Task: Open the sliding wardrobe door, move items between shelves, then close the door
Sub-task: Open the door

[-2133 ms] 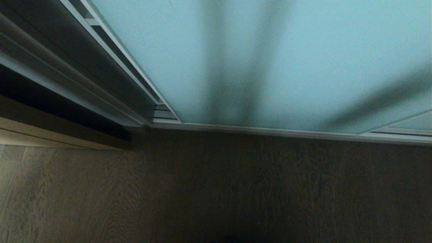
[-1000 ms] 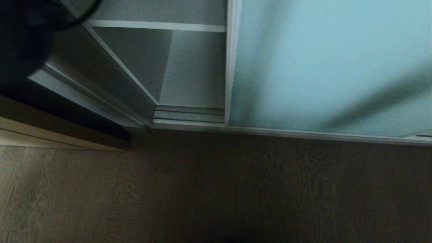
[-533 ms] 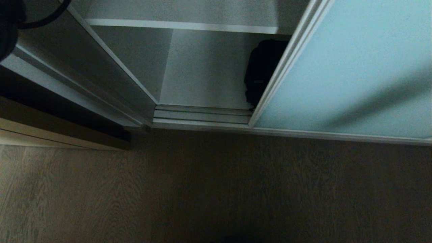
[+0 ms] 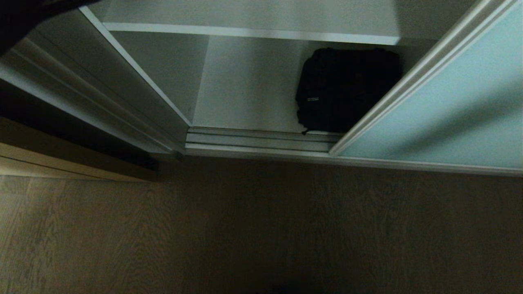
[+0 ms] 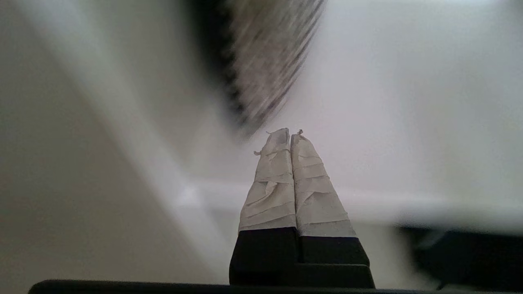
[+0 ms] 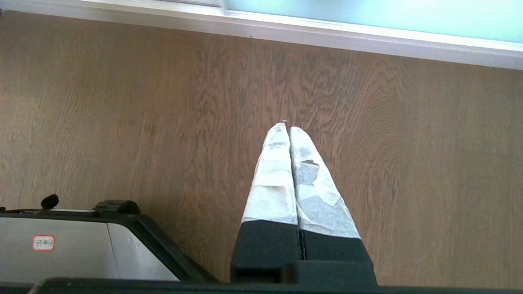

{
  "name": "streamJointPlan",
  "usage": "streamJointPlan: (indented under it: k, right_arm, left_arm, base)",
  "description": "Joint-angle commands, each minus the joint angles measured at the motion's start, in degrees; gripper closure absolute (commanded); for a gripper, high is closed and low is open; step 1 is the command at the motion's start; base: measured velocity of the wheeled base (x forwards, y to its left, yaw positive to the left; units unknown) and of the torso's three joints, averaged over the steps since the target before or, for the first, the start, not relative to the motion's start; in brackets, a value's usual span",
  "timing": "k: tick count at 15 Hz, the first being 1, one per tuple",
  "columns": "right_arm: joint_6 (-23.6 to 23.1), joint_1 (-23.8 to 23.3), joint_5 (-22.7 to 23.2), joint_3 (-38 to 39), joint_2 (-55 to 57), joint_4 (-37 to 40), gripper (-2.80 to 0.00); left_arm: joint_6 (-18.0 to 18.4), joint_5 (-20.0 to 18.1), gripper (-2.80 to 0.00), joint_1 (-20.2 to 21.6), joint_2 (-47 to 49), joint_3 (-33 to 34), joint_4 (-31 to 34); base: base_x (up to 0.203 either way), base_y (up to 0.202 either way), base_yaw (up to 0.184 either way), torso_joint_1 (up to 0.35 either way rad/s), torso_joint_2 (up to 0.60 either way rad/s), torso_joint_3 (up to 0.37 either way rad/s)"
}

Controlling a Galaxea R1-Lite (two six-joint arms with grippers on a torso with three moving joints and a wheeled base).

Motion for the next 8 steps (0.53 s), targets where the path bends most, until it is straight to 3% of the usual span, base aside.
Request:
streamJointPlan:
  k: [1, 4, 8]
  right_arm:
    - [0.1, 0.0, 0.0, 0.0, 0.1, 0.0, 0.00]
    - [0.0, 0.0, 0.0, 0.0, 0.1, 0.0, 0.00]
    - [0.0, 0.0, 0.0, 0.0, 0.1, 0.0, 0.00]
  left_arm:
    - [-0.3, 0.1, 0.00, 7.6, -13.9, 16.4, -0.4]
    - [-2.4, -0.4, 0.00, 14.3, -30.8, 34.1, -0.4]
    - [-8.1, 0.0, 0.00, 23.1, -50.8, 53.7, 0.9]
  base:
    - [0.000, 0.000, 0.000, 0.000, 0.00, 0.000]
    - [0.000, 0.000, 0.000, 0.000, 0.00, 0.000]
    - [0.000, 0.000, 0.000, 0.000, 0.00, 0.000]
